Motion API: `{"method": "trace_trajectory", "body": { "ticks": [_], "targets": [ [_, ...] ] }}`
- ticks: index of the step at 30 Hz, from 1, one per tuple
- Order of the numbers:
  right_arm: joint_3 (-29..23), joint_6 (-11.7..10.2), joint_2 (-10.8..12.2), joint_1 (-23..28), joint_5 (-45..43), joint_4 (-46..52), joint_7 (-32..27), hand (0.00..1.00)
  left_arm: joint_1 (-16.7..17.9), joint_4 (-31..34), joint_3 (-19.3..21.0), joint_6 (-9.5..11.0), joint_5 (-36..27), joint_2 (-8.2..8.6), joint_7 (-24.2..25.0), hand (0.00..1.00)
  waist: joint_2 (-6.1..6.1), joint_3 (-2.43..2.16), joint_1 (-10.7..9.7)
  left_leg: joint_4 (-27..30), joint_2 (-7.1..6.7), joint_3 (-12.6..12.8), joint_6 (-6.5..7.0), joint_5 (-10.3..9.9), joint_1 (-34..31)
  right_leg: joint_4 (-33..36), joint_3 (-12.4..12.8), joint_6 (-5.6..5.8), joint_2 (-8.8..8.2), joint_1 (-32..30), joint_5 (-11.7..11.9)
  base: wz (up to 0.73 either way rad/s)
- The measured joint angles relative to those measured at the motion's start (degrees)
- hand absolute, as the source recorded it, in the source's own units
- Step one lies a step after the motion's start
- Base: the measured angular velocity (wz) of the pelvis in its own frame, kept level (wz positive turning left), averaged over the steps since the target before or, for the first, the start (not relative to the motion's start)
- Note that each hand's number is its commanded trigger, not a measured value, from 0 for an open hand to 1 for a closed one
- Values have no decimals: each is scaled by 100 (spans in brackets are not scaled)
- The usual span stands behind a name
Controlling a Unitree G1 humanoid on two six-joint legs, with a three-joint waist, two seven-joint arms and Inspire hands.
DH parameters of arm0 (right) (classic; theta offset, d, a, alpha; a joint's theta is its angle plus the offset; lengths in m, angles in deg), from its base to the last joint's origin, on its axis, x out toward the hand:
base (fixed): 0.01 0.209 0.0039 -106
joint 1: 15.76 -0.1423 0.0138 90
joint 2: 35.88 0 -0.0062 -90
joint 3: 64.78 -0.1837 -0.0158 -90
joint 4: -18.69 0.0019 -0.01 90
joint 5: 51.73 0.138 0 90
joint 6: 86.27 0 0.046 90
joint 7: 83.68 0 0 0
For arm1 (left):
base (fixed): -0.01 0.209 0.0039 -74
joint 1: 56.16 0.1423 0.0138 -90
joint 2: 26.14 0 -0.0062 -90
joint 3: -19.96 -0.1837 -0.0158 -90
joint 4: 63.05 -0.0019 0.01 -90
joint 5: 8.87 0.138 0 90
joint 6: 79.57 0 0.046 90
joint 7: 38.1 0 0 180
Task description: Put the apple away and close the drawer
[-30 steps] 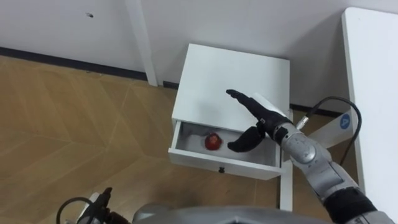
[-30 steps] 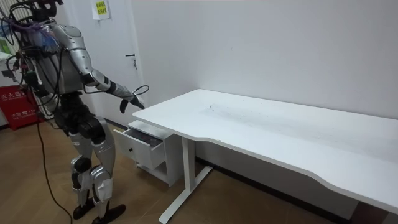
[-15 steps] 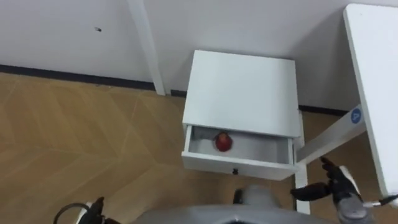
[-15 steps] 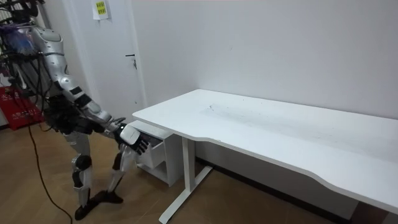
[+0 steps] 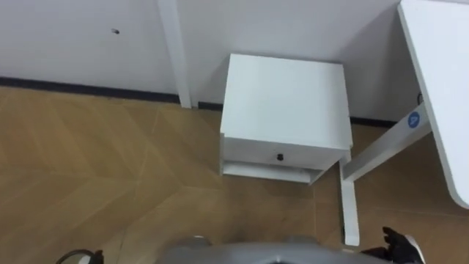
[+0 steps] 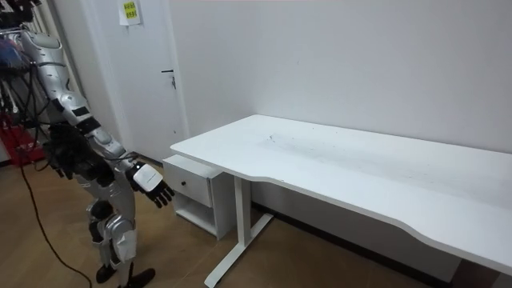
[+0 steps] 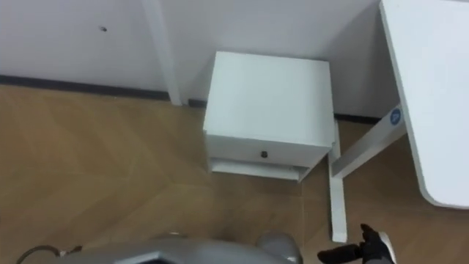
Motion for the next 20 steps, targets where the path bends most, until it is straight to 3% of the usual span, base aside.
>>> {"method": "trace_trajectory", "body": {
  "ticks": [3,6,12,20],
  "targets": [
    [30,-23,28,-59,-7,8,-25,0,-16,88,-47,68,-1,9,-77,0,-20,-24,-16,-66,95,41,-58,-2,77,-417,6,-6,116,194,167,-14],
    [28,-104,39,-65,-3,8,-34,0,-43,106,-48,180,-38,11,-128,0,-7,-26,-17,-238,96,100,-108,44,146,-505,26,-32,129,216,186,-13],
    [29,-128,200,-64,208,4,37,0,-93,104,-48,215,-82,32,-137,0,41,-27,-37,-581,96,103,-212,145,338,-623,4,-53,171,288,190,-2],
    [22,-120,223,-60,626,-260,234,0,-15,106,-30,219,-80,156,-137,0,123,-4,-58,-806,89,91,-250,173,596,-699,17,-72,189,467,178,2]
  ]
}}
